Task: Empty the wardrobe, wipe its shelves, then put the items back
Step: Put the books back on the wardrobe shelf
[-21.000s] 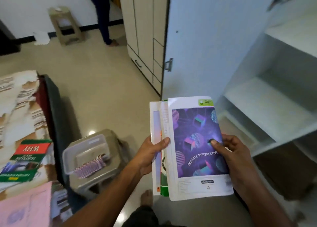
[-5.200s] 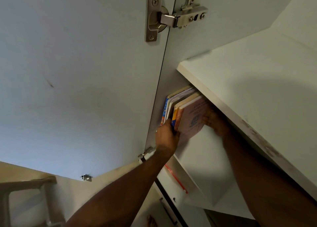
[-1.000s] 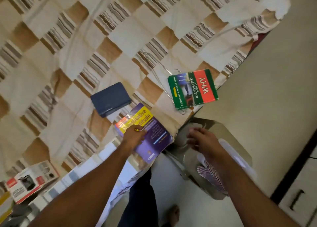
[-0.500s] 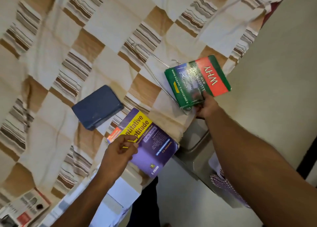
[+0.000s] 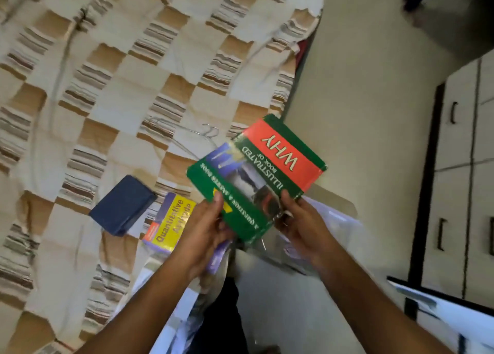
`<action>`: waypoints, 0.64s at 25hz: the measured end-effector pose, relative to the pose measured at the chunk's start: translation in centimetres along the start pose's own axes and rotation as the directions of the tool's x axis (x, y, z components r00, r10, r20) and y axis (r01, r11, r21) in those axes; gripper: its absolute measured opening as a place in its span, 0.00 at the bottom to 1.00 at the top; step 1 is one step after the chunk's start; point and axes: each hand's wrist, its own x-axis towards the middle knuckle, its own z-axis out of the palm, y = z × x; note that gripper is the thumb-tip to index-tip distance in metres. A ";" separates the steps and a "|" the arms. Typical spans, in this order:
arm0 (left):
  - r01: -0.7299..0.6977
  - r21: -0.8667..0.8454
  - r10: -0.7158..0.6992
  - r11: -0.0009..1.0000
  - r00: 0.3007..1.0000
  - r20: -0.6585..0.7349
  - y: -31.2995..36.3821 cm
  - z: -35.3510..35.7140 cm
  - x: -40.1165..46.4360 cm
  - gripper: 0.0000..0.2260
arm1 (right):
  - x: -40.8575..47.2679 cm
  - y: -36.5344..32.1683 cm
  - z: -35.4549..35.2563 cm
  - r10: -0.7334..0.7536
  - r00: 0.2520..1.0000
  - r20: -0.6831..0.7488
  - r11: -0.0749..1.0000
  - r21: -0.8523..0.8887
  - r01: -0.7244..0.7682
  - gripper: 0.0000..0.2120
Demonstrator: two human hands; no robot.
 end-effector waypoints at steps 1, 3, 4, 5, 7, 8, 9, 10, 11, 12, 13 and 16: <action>-0.033 0.012 0.033 0.999 0.999 -0.008 -0.6 1.9 -1.4 0.15 | -3.4 0.3 -1.8 -0.020 1.000 -0.012 1.000 -0.012 0.020 0.23; -0.083 0.080 0.085 0.993 0.996 -0.021 -2.5 4.9 -4.6 0.13 | -9.3 0.9 -5.6 -0.040 0.996 -0.079 0.996 -0.079 0.034 0.27; -0.093 0.119 0.094 0.988 0.996 -0.006 -3.6 6.0 -6.1 0.10 | -12.1 1.2 -7.5 -0.035 0.992 -0.118 0.991 -0.132 0.019 0.25; -0.102 0.165 0.098 0.981 0.995 0.035 -4.6 7.2 -7.6 0.07 | -14.8 1.5 -9.8 -0.048 0.985 -0.163 0.981 -0.196 0.016 0.22; -0.131 0.270 0.095 0.954 0.985 0.143 -6.7 10.5 -11.0 0.07 | -20.8 2.5 -15.8 -0.239 0.929 -0.284 0.898 -0.429 0.100 0.19; -0.153 0.329 0.094 0.932 0.978 0.188 -7.5 12.1 -12.3 0.09 | -23.3 3.1 -18.8 -0.397 0.862 -0.315 0.790 -0.595 0.147 0.16; -0.174 0.380 0.085 0.908 0.967 0.240 -8.5 14.1 -13.9 0.08 | -26.0 4.2 -22.0 -0.559 0.767 -0.314 0.649 -0.742 0.170 0.13; -0.190 0.425 0.063 0.885 0.954 0.294 -9.8 16.6 -16.1 0.06 | -29.2 5.2 -24.7 -0.683 0.676 -0.276 0.497 -0.854 0.153 0.15; -0.200 0.460 0.043 0.865 0.943 0.330 -10.9 18.6 -17.6 0.04 | -31.2 6.5 -26.9 -0.752 0.630 -0.193 0.338 -0.934 0.117 0.22; -0.204 0.497 0.006 0.843 0.929 0.370 -12.7 21.1 -19.9 0.03 | -33.7 8.1 -29.2 -0.776 0.614 -0.142 0.218 -0.975 0.050 0.30; -0.199 0.534 -0.035 0.822 0.918 0.395 -14.3 23.1 -21.9 0.03 | -35.3 9.7 -30.8 -0.790 0.601 -0.122 0.147 -0.989 -0.007 0.36; -0.239 0.618 -0.155 0.749 0.843 0.514 -19.6 28.5 -27.8 0.03 | -39.4 12.8 -34.0 -0.837 0.518 -0.177 0.108 -0.981 -0.161 0.37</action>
